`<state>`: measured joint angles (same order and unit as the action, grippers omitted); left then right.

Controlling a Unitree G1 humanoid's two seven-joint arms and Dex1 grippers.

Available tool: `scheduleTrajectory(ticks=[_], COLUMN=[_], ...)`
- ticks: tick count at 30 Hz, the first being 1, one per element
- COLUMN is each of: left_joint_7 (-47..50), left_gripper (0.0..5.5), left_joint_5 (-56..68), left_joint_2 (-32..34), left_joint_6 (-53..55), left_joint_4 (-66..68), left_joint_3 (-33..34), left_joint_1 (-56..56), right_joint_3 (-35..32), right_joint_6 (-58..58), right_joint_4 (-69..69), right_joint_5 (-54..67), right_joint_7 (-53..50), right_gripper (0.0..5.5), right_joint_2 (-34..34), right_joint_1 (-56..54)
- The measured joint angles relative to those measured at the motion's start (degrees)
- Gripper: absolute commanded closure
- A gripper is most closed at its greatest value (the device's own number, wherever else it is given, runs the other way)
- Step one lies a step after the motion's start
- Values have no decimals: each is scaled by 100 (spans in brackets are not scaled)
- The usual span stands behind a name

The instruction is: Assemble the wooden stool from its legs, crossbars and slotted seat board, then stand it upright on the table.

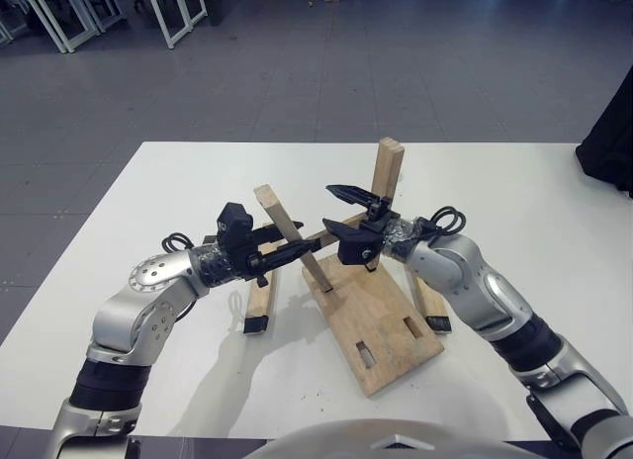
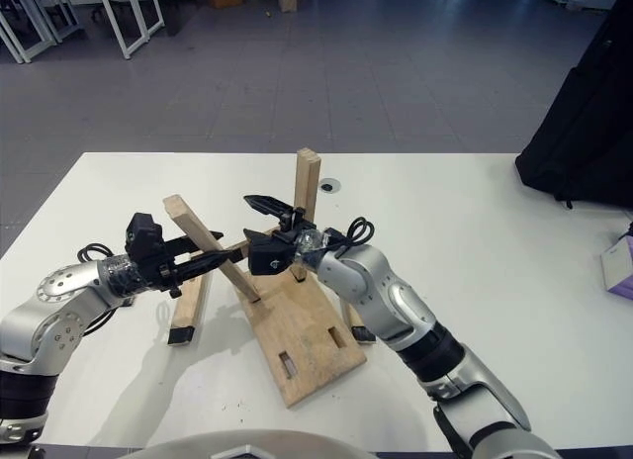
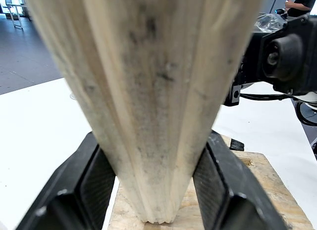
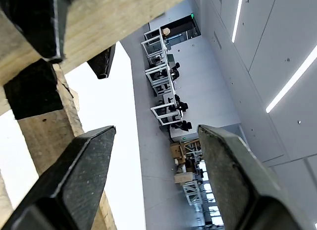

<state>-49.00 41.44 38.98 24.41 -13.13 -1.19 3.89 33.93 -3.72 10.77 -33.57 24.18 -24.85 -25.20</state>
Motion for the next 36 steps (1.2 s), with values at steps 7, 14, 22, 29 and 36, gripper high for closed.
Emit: scheduleTrajectory(ticks=[7,14,22,29,36], left_joint_7=[-59,-63,-109,-110,-113], left_gripper=[343,343,343,343,343], left_joint_5=[-4,-4,-4,-4,-5], left_joint_2=[-6,-16,-88,-97,-99], left_joint_6=[-24,-56,-185,-214,-229], left_joint_4=[-1,6,134,146,146], left_joint_3=[-46,-75,-125,-135,-141], left_joint_1=[7,7,50,50,38], right_joint_3=[-442,-2783,-2378,-2387,-2360], right_joint_6=[854,2679,1902,1578,1666], right_joint_4=[746,1268,203,-41,43], right_joint_5=[1985,4046,3598,3563,3689], right_joint_7=[1389,353,-143,-384,-219], right_gripper=[244,244,244,244,244], right_joint_2=[-183,1054,1315,1359,1336], right_joint_1=[835,-41,75,233,302])
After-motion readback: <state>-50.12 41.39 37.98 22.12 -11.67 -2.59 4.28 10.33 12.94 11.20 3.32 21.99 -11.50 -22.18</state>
